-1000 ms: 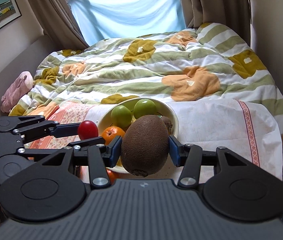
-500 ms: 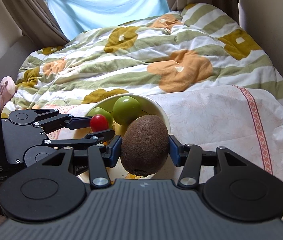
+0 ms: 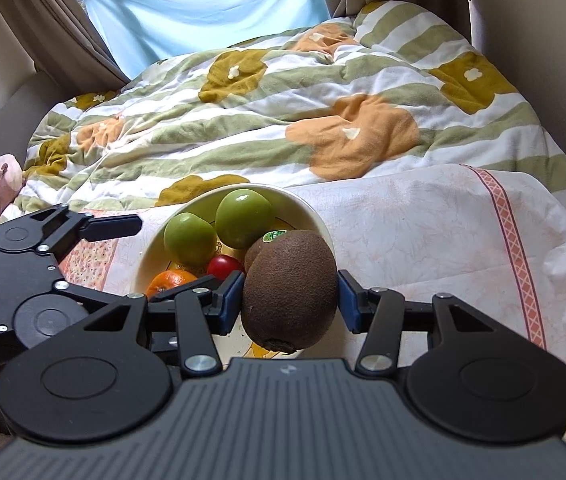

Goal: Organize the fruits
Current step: 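Carry the tomato and kiwi into the duck bowl and open both grippers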

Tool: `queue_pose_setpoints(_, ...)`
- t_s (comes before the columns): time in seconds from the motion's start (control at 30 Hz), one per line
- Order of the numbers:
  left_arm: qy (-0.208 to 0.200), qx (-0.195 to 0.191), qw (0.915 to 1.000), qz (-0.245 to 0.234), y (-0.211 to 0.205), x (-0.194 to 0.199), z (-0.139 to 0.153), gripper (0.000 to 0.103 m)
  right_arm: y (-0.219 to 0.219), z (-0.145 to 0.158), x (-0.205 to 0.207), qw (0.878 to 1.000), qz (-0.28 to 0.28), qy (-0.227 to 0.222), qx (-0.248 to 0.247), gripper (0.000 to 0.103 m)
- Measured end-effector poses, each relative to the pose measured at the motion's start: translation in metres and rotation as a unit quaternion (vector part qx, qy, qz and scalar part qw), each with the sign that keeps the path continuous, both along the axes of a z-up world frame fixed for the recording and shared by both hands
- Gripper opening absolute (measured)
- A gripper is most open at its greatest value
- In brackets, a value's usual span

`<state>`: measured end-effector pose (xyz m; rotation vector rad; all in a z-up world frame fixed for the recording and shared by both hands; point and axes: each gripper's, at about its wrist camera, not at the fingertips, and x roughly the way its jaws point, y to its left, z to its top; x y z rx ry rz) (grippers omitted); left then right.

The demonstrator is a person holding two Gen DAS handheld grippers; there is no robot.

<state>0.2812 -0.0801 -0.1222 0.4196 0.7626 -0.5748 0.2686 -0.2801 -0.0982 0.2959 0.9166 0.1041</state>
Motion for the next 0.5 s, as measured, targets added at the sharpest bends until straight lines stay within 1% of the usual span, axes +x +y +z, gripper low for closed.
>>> queue_pose_setpoints(0.1,-0.002,-0.012,0.9998,0.017,0.01,-0.01,0.01,0.092,0.0,-0.001,0.0,1.0,0.003,-0.003,-0.002,0.064)
queue_pose_setpoints(0.2,0.006,-0.029,0.9991,0.03,0.022,-0.02,0.017,0.095,0.0,0.001,0.0,1.0,0.009,-0.007,-0.006,0.064)
queue_pose_setpoints(0.27,0.007,-0.032,0.9987,0.039,0.029,-0.026,0.021,0.095,0.001,0.002,-0.002,1.0,0.015,-0.01,-0.009,0.064)
queue_pose_setpoints(0.4,0.001,-0.029,0.9982,0.052,0.039,-0.039,0.025,0.095,0.012,0.004,-0.005,0.999,0.046,-0.019,-0.019,0.064)
queue_pose_setpoints(0.5,0.004,-0.03,0.9975,0.063,0.046,-0.046,0.027,0.096,0.026,0.0,-0.003,0.996,0.079,-0.027,-0.038,0.064)
